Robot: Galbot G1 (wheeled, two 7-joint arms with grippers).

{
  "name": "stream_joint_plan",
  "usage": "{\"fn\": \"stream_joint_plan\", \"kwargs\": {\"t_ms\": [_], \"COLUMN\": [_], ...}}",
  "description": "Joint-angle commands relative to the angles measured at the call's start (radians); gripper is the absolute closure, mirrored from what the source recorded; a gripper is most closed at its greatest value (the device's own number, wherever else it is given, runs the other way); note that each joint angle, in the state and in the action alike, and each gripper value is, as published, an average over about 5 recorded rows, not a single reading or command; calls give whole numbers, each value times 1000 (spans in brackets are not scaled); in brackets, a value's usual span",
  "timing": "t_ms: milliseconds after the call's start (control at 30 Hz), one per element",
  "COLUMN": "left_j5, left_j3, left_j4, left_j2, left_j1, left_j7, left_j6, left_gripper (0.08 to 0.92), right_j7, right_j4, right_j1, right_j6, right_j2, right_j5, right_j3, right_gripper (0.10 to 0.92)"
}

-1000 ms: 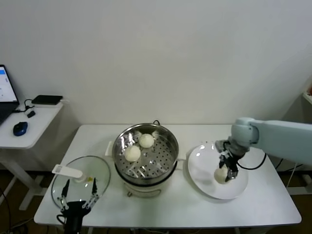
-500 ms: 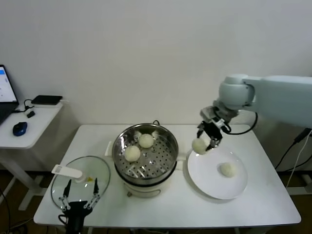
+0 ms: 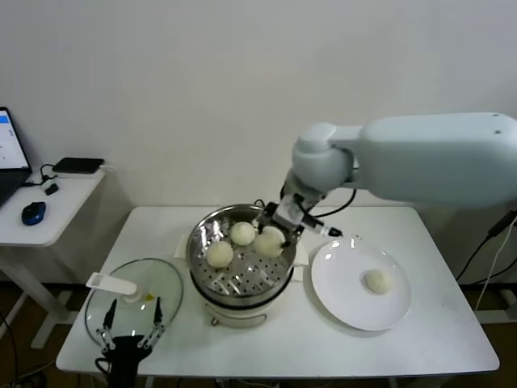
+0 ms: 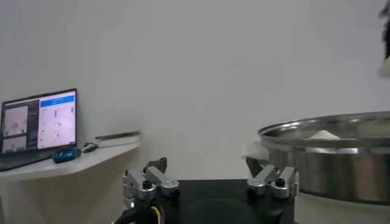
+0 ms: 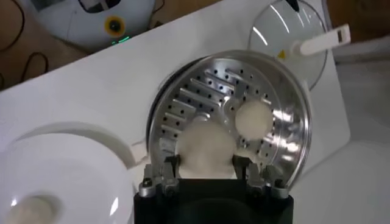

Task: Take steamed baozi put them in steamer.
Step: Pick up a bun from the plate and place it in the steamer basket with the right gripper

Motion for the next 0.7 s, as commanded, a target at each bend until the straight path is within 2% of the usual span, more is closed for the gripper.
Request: {"fn": "stream_joint_plan", "kwargs": {"t_ms": [33,367,700], "left_j5": [4,2,-1], "left_j3": [2,-5,-8], "left_j4": [-1,-4,-2], "left_j2": [-49,-49,-49], "left_j1": [0,8,3], "left_j7": [0,-1,-1], "left_j6": [0,-10,-13], "left_gripper": [177,177,177], "right_j7": [83,80,72], "right_j4": [-82,-209,-243], "right_j1": [-173,-251,-253], "right_j6": [63,70,84], "right_j2": [180,274,289], "right_j5": [-129,-125,-129], "right_j3": [26,11,-1], "right_gripper": [423,423,423]}}
